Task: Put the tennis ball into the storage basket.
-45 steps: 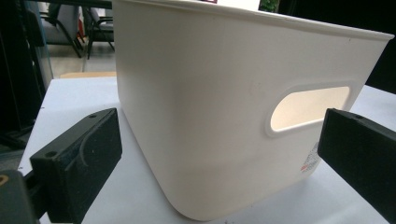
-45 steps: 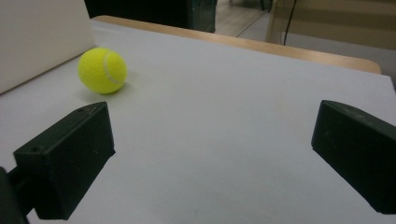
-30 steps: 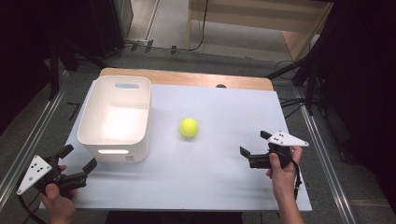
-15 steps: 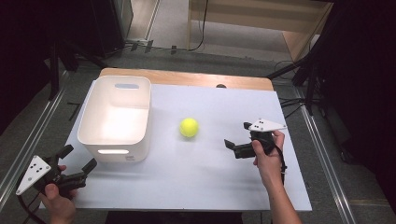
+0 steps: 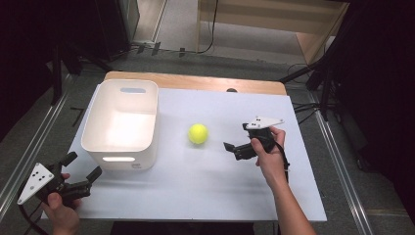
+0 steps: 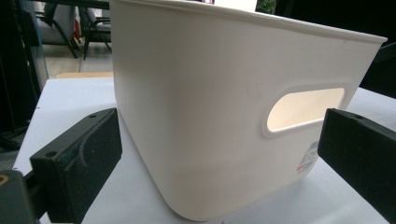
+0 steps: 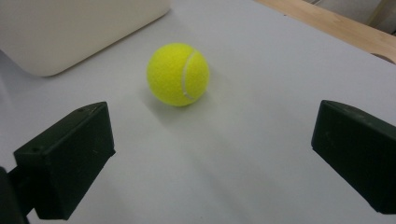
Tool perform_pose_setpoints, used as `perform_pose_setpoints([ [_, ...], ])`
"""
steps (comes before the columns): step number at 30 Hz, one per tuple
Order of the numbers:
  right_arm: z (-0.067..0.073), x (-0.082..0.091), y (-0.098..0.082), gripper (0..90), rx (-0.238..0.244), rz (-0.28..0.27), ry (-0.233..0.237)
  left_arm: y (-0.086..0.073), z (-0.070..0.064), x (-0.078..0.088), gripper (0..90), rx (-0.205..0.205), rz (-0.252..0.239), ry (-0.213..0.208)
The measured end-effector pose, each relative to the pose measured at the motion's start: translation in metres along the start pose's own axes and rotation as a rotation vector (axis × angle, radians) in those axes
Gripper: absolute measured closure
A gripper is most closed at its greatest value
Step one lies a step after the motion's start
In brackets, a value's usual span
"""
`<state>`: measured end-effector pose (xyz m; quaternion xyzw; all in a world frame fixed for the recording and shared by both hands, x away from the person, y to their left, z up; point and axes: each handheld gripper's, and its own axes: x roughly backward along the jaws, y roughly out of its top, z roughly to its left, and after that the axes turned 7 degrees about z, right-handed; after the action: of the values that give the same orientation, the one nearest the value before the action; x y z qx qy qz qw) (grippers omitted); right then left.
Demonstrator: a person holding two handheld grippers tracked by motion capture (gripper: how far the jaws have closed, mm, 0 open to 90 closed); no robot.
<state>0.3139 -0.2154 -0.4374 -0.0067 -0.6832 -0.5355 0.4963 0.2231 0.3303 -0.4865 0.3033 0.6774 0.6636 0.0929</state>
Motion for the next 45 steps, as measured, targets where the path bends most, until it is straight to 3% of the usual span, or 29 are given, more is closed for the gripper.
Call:
perform_pose_setpoints([
  [9,0.003,-0.017,0.013,0.0,0.016,0.040,0.042,0.000,0.000,0.000,0.0,0.000,0.000,-0.002],
  [40,0.018,-0.062,0.057,0.0,0.075,0.147,0.115,0.000,0.001,0.000,0.0,0.008,-0.010,-0.012],
  [41,0.019,-0.066,0.060,5.6,0.071,0.147,0.106,0.000,0.001,0.000,0.0,0.010,-0.010,-0.013],
  [42,0.019,-0.066,0.060,5.6,0.071,0.147,0.106,0.000,0.001,0.000,0.0,0.010,-0.010,-0.013],
  [43,0.019,-0.067,0.061,13.2,0.065,0.144,0.089,0.000,0.001,0.000,0.0,0.009,-0.010,-0.013],
  [45,0.020,-0.073,0.064,14.5,0.059,0.151,0.070,0.000,0.001,0.000,0.0,0.010,-0.011,-0.014],
])
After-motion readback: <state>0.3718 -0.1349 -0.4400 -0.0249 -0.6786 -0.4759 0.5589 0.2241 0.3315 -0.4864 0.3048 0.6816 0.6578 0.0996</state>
